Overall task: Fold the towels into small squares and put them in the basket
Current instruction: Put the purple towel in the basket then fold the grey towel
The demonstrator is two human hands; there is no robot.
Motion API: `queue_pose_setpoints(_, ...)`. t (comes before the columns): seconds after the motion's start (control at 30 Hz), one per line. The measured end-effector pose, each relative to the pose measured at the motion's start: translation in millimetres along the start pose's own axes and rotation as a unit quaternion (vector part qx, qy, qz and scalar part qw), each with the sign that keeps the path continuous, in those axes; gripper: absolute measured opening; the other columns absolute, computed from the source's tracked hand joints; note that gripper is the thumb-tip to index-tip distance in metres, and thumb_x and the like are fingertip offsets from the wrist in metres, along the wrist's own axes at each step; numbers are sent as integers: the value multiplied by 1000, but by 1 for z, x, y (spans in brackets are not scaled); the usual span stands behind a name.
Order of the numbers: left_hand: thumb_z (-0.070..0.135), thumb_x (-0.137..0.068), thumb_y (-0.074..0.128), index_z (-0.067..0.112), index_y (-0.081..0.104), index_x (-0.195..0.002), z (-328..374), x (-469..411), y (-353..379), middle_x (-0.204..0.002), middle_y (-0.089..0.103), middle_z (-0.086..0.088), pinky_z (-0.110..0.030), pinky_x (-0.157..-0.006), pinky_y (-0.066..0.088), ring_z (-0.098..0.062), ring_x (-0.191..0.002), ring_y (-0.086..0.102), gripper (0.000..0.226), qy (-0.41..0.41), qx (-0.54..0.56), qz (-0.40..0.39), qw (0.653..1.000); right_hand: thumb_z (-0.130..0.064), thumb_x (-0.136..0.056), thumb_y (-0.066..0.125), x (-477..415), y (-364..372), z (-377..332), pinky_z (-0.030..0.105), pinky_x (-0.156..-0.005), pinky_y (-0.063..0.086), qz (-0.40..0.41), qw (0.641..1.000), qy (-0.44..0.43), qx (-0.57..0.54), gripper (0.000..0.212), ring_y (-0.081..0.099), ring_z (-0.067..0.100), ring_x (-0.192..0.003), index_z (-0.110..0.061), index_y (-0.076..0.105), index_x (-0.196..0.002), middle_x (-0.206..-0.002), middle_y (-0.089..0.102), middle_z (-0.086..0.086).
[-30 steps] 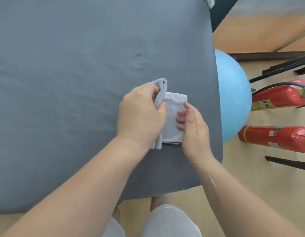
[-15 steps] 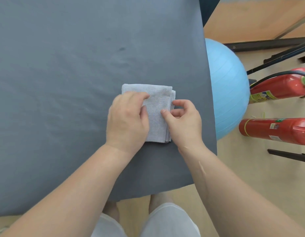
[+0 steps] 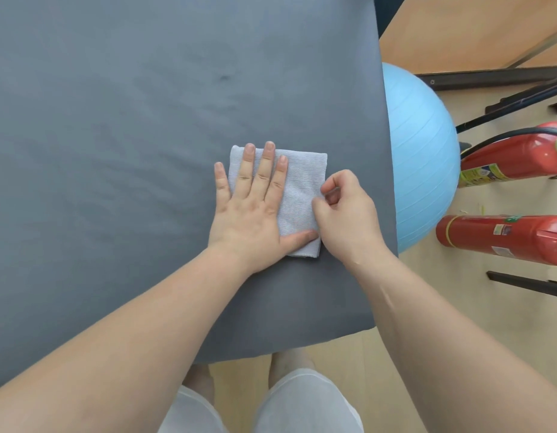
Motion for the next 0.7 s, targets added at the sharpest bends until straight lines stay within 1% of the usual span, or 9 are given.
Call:
queue_pose_setpoints(0.07, 93, -73, 6, 18, -27, -151, 2, -2, 2, -160, -34, -3, -64, -116, -16, -27, -145, -35, 113, -4, 8, -4, 1000, -17, -88, 63, 4, -1, -6, 39, -82, 49, 80, 982, -116, 125, 25, 58, 21, -95, -21, 53, -111, -108, 56, 0)
queue_pose_setpoints(0.13, 87, -78, 8, 19, -30, -149, 1, -4, 5, -159, -36, -3, -64, -115, -15, -26, -144, -37, 105, -2, 13, -4, 1000, -26, -89, 62, 7, 3, -13, 46, -101, 44, 122, 925, -255, 255, 43, 52, 31, -124, -18, 55, -131, -136, 52, 9)
queue_pose_setpoints(0.2, 77, -85, 13, 18, -28, -151, 1, -4, 6, -160, -35, -3, -64, -116, -13, -27, -145, -36, 97, 0, 16, 3, 1000, -34, -98, 46, 5, 15, -12, 52, -120, 22, 47, 873, -323, 362, 55, 27, 33, -149, -20, 41, -151, -160, 33, 9)
queue_pose_setpoints(0.27, 68, -86, 12, 17, -23, -154, 0, -4, 5, -161, -32, -3, -65, -116, -11, -27, -146, -34, 92, -2, 15, 10, 1000, -41, -103, 29, -4, 23, -4, 58, -123, 0, -32, 842, -324, 430, 61, 4, 31, -156, -24, 17, -160, -169, 12, 5)
queue_pose_setpoints(0.33, 69, -85, 10, 17, -20, -155, 0, -5, 4, -162, -30, -4, -65, -116, -10, -27, -147, -32, 92, -3, 11, 9, 1000, -46, -104, 22, -15, 24, 4, 59, -121, -8, -68, 834, -309, 452, 63, -7, 28, -156, -27, 0, -161, -170, -1, 1)
queue_pose_setpoints(0.4, 77, -83, 11, 16, -21, -154, -2, -3, 1, -162, -29, -3, -65, -116, -12, -27, -148, -31, 99, 3, 4, 8, 1000, -51, -104, 20, -22, 21, 7, 57, -122, -9, -76, 828, -305, 464, 65, -9, 27, -155, -26, -2, -161, -170, -5, 1)
queue_pose_setpoints(0.53, 88, -79, 22, 14, -16, -156, -25, 19, -3, -164, -25, -2, -63, -117, -12, -25, -150, -26, 114, -13, 25, 30, 999, -59, -99, 24, -21, 17, 4, 52, -124, 9, -57, 843, -303, 440, 71, 19, 32, -150, -24, 17, -160, -165, 22, 8)
queue_pose_setpoints(0.63, 84, -78, 36, 15, -3, -159, -50, 44, -8, -167, -9, -1, -58, -120, -6, -24, -153, -12, 113, -63, 85, 53, 993, -62, -94, 34, 1, 18, 1, 48, -102, 36, -8, 850, -282, 444, 75, 45, 35, -121, -16, 38, -153, -138, 48, 12)
queue_pose_setpoints(0.7, 82, -75, 44, 16, 4, -159, -65, 57, -12, -168, 2, -2, -53, -123, 2, -25, -154, 1, 114, -107, 121, 46, 986, -61, -91, 41, 29, 22, 0, 42, -79, 43, 11, 853, -264, 450, 72, 54, 31, -97, -12, 51, -143, -110, 56, 8)
Point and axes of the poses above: each hand's wrist, its own x-axis away from the middle knuckle, its own y-axis out of the palm, z = x × y, the point moved 3 cm from there along -x, towards the middle knuckle
